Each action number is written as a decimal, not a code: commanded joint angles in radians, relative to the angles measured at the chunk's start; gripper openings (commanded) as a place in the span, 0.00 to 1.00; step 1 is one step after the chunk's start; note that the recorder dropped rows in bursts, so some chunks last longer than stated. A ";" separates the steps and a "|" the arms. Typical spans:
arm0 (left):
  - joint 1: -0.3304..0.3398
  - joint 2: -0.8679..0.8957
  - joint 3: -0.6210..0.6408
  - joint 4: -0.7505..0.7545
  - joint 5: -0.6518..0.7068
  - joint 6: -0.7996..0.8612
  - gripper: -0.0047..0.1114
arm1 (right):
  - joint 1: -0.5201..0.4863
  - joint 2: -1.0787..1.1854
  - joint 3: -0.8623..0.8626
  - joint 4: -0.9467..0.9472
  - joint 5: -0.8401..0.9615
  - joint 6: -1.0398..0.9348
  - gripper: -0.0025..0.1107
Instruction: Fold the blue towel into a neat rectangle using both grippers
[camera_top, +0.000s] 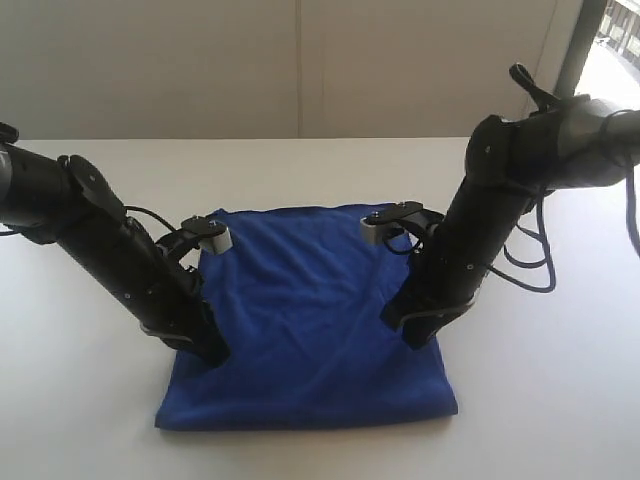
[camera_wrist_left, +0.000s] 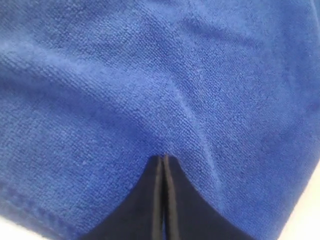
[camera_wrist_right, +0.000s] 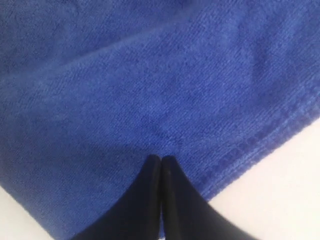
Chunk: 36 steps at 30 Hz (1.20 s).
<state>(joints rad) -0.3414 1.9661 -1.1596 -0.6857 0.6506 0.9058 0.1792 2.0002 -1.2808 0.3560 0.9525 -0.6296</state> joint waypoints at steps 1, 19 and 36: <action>-0.008 -0.012 0.037 -0.014 -0.012 0.006 0.04 | 0.000 0.008 0.015 0.009 -0.024 -0.014 0.02; -0.008 -0.012 0.047 0.162 0.000 -0.133 0.04 | 0.000 0.072 0.015 -0.170 0.083 0.142 0.02; -0.008 -0.121 -0.045 0.162 0.016 -0.095 0.04 | 0.000 -0.074 0.007 -0.170 0.031 0.080 0.02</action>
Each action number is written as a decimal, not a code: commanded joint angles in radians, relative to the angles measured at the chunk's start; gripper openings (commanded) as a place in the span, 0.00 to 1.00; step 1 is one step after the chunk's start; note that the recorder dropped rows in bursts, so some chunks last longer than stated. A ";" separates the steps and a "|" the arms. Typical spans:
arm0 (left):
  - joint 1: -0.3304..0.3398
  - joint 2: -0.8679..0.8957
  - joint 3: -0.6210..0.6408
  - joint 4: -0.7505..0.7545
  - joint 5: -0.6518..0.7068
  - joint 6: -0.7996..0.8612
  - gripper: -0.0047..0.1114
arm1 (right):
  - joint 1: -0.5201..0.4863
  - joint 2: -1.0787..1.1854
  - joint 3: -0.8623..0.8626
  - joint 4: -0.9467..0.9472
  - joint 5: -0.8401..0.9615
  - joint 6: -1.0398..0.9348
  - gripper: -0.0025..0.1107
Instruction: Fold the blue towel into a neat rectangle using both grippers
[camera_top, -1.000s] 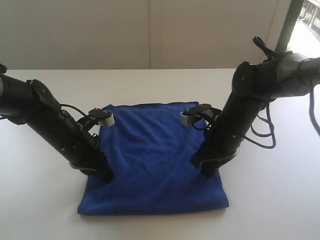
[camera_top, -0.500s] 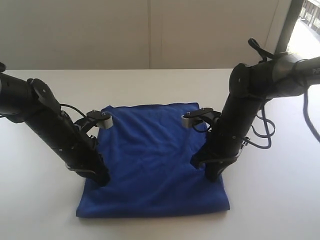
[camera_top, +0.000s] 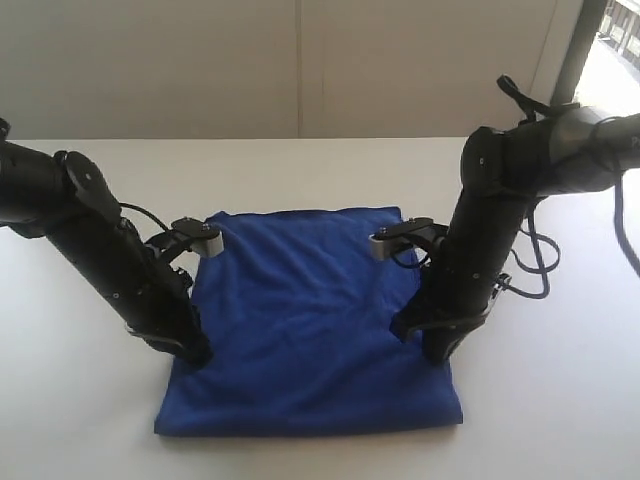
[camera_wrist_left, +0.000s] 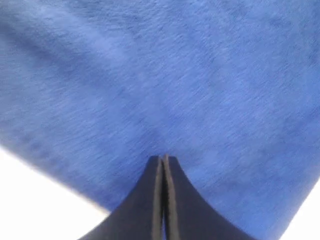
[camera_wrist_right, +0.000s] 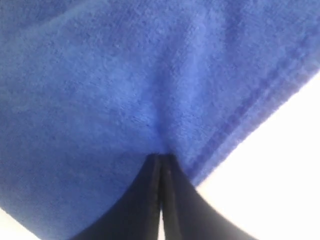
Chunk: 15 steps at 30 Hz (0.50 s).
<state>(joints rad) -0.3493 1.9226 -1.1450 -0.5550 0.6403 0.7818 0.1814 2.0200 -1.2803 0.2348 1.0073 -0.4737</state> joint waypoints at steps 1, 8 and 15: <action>0.000 -0.097 -0.077 0.032 0.036 0.038 0.04 | -0.002 -0.112 0.004 -0.049 -0.024 -0.103 0.02; 0.000 -0.218 -0.174 0.043 0.476 0.423 0.04 | -0.002 -0.281 -0.003 -0.014 0.143 -0.362 0.02; -0.027 -0.241 -0.054 0.045 0.471 0.415 0.04 | 0.057 -0.345 0.093 0.000 0.193 -0.477 0.02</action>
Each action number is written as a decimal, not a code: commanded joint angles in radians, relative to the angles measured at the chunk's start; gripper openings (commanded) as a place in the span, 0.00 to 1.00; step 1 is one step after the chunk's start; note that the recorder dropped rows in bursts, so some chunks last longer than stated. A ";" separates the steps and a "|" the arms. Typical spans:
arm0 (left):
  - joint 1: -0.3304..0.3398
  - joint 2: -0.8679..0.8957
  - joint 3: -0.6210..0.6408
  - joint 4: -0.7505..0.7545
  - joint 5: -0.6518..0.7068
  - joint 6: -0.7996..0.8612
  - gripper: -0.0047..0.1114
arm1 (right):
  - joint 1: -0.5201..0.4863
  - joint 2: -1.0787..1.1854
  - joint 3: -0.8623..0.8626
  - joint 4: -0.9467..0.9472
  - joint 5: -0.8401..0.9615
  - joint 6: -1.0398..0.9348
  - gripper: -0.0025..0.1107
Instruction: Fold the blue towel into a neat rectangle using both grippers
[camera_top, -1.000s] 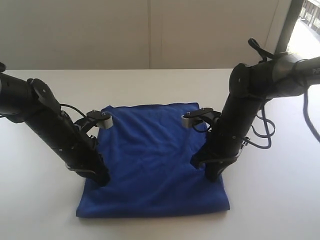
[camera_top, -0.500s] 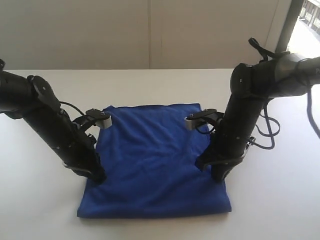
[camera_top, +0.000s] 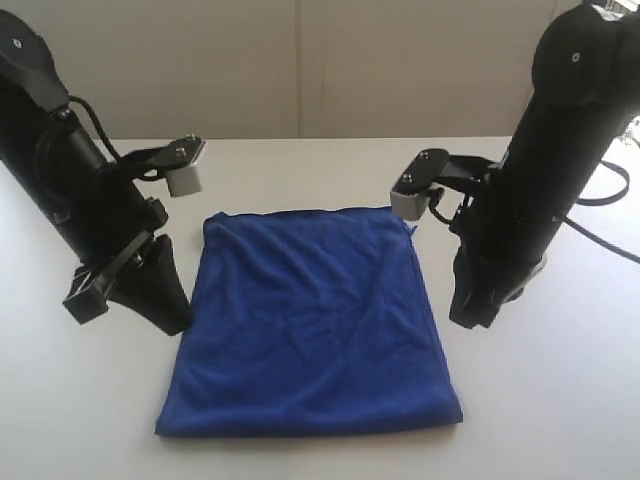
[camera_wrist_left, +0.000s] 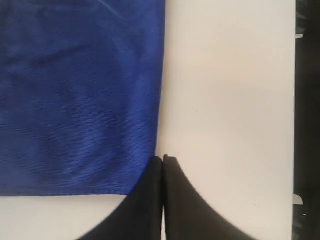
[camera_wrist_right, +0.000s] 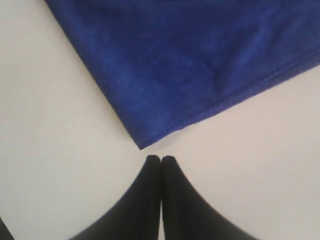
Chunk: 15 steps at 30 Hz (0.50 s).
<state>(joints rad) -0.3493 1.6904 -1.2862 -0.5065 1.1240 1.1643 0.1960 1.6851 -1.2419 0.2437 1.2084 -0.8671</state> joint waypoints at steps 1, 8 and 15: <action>-0.037 -0.009 0.111 -0.003 -0.044 0.057 0.04 | 0.058 -0.008 0.073 -0.009 -0.027 -0.121 0.02; -0.060 -0.007 0.226 -0.018 -0.217 0.191 0.04 | 0.125 -0.006 0.173 -0.009 -0.189 -0.255 0.04; -0.060 -0.003 0.310 -0.030 -0.270 0.282 0.30 | 0.125 0.005 0.243 -0.010 -0.264 -0.397 0.38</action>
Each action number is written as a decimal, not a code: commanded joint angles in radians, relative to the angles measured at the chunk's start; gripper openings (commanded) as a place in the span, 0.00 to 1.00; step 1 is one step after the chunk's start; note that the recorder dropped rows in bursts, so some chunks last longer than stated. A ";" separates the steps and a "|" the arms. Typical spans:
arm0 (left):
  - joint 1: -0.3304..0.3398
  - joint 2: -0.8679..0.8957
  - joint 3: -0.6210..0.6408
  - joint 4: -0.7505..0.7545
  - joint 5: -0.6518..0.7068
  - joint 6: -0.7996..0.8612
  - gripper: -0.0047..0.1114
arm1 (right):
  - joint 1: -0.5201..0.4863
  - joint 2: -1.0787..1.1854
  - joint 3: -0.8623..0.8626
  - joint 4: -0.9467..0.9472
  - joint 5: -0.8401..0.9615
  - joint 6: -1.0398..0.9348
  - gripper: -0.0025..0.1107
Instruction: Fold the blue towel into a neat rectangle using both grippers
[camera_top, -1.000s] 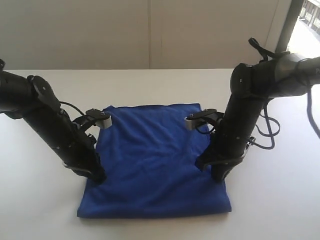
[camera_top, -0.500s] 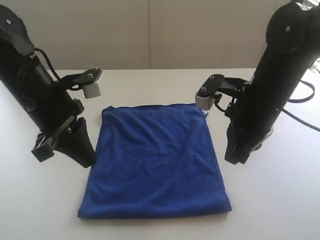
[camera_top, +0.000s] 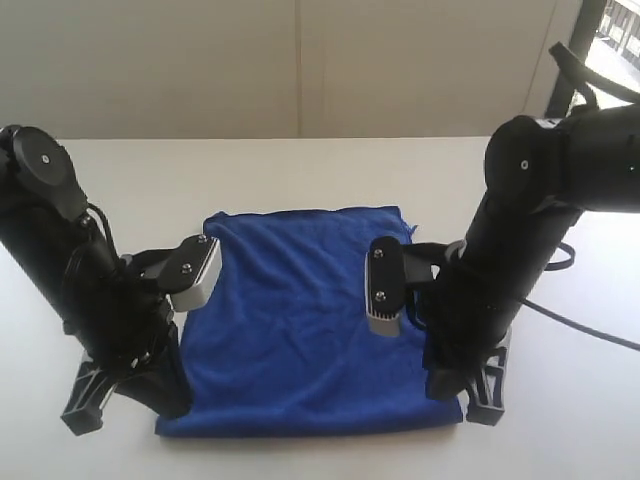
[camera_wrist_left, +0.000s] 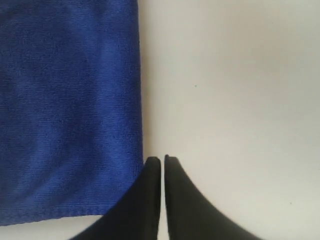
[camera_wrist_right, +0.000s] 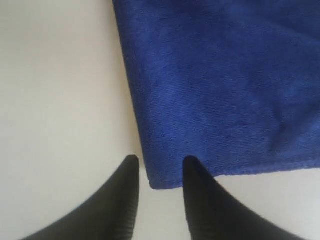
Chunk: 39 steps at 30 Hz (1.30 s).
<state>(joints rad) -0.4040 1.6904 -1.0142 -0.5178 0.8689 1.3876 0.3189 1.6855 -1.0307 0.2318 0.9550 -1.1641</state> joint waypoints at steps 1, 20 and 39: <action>-0.005 -0.003 0.044 -0.019 -0.020 0.073 0.38 | 0.003 0.005 0.043 0.002 -0.011 -0.124 0.40; -0.005 0.037 0.129 -0.033 -0.220 0.135 0.59 | 0.003 0.062 0.136 0.004 -0.201 -0.142 0.41; -0.005 0.097 0.130 -0.065 -0.248 0.160 0.53 | 0.003 0.071 0.136 0.026 -0.204 -0.142 0.41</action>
<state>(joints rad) -0.4040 1.7756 -0.8950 -0.5768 0.6127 1.5456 0.3189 1.7499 -0.8992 0.2491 0.7508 -1.2967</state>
